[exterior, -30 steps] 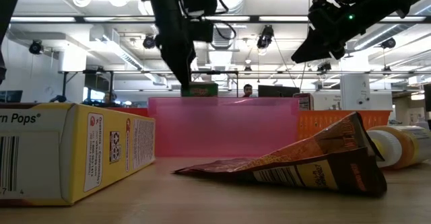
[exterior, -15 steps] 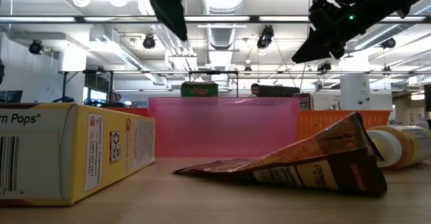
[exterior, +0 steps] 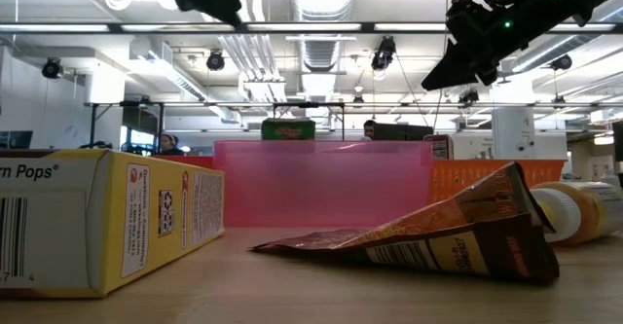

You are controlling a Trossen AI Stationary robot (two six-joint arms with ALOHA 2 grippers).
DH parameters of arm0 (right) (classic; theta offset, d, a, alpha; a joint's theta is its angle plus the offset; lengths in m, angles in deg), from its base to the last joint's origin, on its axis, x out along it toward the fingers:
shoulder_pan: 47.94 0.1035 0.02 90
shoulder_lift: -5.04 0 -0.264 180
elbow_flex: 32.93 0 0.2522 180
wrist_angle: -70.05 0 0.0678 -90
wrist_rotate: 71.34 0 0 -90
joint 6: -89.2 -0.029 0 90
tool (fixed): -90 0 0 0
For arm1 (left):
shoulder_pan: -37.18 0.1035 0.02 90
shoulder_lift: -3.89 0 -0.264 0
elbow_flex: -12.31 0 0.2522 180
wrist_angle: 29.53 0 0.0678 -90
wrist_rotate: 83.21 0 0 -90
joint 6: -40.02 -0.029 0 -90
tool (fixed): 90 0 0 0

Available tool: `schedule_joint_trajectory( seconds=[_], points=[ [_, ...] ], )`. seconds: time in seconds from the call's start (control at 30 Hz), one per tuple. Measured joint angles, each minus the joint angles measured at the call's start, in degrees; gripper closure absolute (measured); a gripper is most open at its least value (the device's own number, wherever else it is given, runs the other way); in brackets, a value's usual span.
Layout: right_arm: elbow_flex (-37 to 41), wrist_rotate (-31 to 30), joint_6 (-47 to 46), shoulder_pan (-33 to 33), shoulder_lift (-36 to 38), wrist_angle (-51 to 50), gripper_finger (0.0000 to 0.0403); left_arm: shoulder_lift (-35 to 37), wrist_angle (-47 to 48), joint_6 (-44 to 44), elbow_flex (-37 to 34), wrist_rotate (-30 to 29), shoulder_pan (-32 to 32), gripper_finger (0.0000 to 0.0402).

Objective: Pick & Place Kitchen Items
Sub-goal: Put the red spice can into the red bin

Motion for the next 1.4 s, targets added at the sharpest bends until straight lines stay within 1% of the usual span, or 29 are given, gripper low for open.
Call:
schedule_joint_trajectory(
  seconds=[0.1, 0.3, 0.4, 0.6, 0.73, 0.77, 0.83, 0.97, 1.03, 1.17, 1.3, 1.4],
  points=[
    [0.0, 0.0, -0.3, 0.0, 0.0, 0.1, 0.0321, 1.7, -3.6, 2.4, -4.1, 0.5, -1.5, 0.0179],
    [0.0, 0.0, -0.3, 0.0, 0.0, 0.1, 0.0311, 3.3, -3.2, 8.2, -8.1, 0.5, -4.2, 0.0179],
    [0.0, 0.0, -0.2, 0.0, 0.0, 0.1, 0.0301, 3.2, -0.2, 12.2, -8.5, 0.6, -5.2, 0.0179],
    [0.0, 0.0, -0.1, 0.0, 0.0, 0.1, 0.0282, 3.3, 10.1, 26.9, -8.3, 0.6, -5.2, 0.0179],
    [0.0, 0.0, -0.2, 0.0, 0.0, 0.1, 0.0272, 3.3, 15.9, 33.1, -8.3, 0.5, -5.6, 0.0179],
    [0.0, 0.0, -0.2, 0.0, 0.0, 0.1, 0.0270, 3.3, 17.2, 34.4, -8.3, -0.1, -5.7, 0.0179],
    [0.0, 0.0, -0.3, 0.0, 0.0, 0.1, 0.0266, 3.3, 19.5, 37.6, -8.3, -3.4, -5.8, 0.0179],
    [0.0, 0.0, -0.4, 0.0, 0.0, 0.4, 0.0261, 3.4, 22.4, 43.6, -8.4, -14.3, -5.0, 0.0179],
    [0.0, 0.0, -1.1, 0.0, 0.0, 0.5, 0.0262, 3.4, 22.9, 45.0, -8.4, -17.4, -3.7, 0.0179],
    [0.0, 0.0, -1.3, 0.0, 0.0, 0.5, 0.0272, 3.4, 23.1, 47.2, -8.4, -19.1, 2.2, 0.0179],
    [0.0, 0.0, -1.4, 0.0, 0.0, 0.6, 0.0285, 3.3, 23.1, 44.9, -8.4, -18.9, 11.1, 0.0179],
    [0.0, 0.0, -1.4, 0.0, 0.0, 0.6, 0.0293, 3.3, 22.8, 40.1, -8.2, -17.5, 19.1, 0.0179]
  ],
)
